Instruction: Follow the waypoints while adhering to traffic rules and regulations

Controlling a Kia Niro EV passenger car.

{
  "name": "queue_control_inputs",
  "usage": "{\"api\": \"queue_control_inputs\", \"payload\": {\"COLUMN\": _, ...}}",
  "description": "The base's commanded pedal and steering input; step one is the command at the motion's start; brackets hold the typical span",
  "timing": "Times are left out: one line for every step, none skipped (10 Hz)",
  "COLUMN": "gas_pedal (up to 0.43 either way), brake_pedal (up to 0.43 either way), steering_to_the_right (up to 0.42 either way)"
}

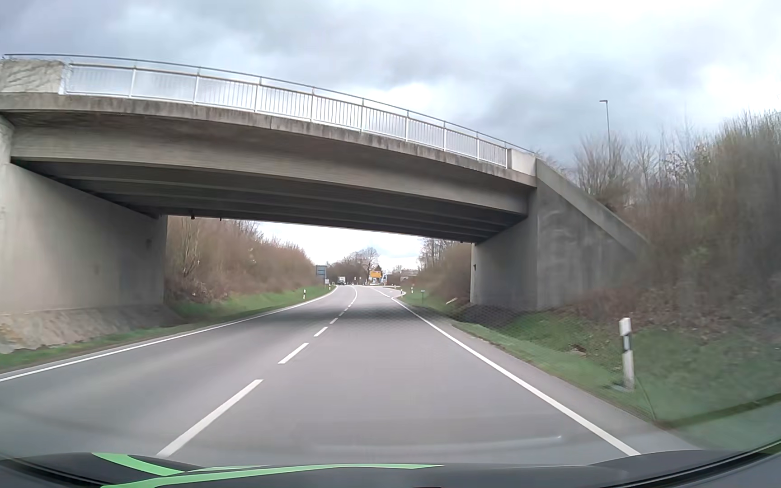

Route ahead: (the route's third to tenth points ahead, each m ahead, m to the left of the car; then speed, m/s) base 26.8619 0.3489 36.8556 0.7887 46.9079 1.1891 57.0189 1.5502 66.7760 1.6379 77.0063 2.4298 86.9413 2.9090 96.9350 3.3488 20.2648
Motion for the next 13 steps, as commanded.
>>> {"api": "queue_control_inputs", "payload": {"gas_pedal": 0.157, "brake_pedal": 0.000, "steering_to_the_right": -0.002}}
{"api": "queue_control_inputs", "payload": {"gas_pedal": 0.157, "brake_pedal": 0.000, "steering_to_the_right": -0.002}}
{"api": "queue_control_inputs", "payload": {"gas_pedal": 0.157, "brake_pedal": 0.000, "steering_to_the_right": -0.002}}
{"api": "queue_control_inputs", "payload": {"gas_pedal": 0.157, "brake_pedal": 0.000, "steering_to_the_right": -0.002}}
{"api": "queue_control_inputs", "payload": {"gas_pedal": 0.157, "brake_pedal": 0.000, "steering_to_the_right": -0.002}}
{"api": "queue_control_inputs", "payload": {"gas_pedal": 0.157, "brake_pedal": 0.000, "steering_to_the_right": -0.002}}
{"api": "queue_control_inputs", "payload": {"gas_pedal": 0.157, "brake_pedal": 0.000, "steering_to_the_right": -0.002}}
{"api": "queue_control_inputs", "payload": {"gas_pedal": 0.157, "brake_pedal": 0.000, "steering_to_the_right": -0.002}}
{"api": "queue_control_inputs", "payload": {"gas_pedal": 0.157, "brake_pedal": 0.000, "steering_to_the_right": -0.002}}
{"api": "queue_control_inputs", "payload": {"gas_pedal": 0.157, "brake_pedal": 0.000, "steering_to_the_right": -0.002}}
{"api": "queue_control_inputs", "payload": {"gas_pedal": 0.157, "brake_pedal": 0.000, "steering_to_the_right": -0.002}}
{"api": "queue_control_inputs", "payload": {"gas_pedal": 0.157, "brake_pedal": 0.000, "steering_to_the_right": -0.002}}
{"api": "queue_control_inputs", "payload": {"gas_pedal": 0.157, "brake_pedal": 0.000, "steering_to_the_right": -0.003}}
